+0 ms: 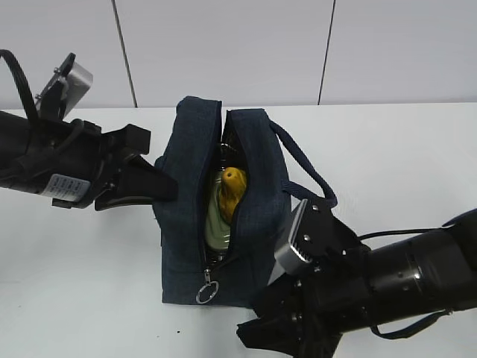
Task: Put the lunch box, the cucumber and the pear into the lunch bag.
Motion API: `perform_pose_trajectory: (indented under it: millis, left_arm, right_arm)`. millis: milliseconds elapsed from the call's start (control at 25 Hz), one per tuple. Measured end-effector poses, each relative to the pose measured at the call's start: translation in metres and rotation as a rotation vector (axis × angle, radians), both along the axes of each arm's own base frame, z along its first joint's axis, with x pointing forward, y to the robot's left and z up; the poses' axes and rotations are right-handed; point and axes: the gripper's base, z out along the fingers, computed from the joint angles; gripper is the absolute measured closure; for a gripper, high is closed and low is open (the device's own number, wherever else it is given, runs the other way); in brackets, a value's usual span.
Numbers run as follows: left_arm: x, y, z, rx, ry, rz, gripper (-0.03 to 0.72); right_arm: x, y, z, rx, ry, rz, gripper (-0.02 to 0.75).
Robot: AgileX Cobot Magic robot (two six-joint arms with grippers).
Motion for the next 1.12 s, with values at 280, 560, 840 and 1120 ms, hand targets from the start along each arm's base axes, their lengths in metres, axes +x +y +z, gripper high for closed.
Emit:
perform_pose_trajectory:
  millis: [280,560,840,1120]
  left_arm:
    - [0.000,0.000,0.000,0.002,-0.005,-0.003,0.704]
    - [0.000,0.000,0.000,0.006,-0.014,-0.010,0.704]
    - [0.000,0.000,0.000,0.006,-0.014,-0.011,0.704]
    - [0.000,0.000,0.000,0.004,-0.013,-0.011,0.704]
  right_arm:
    - [0.020,0.010,0.001,-0.003,-0.097,0.052,0.395]
    - [0.030,0.019,-0.002,0.029,-0.141,0.113,0.395]
    - [0.039,0.024,-0.013,0.026,-0.123,0.122,0.395]
    - [0.046,0.028,-0.021,0.029,-0.113,0.131,0.382]
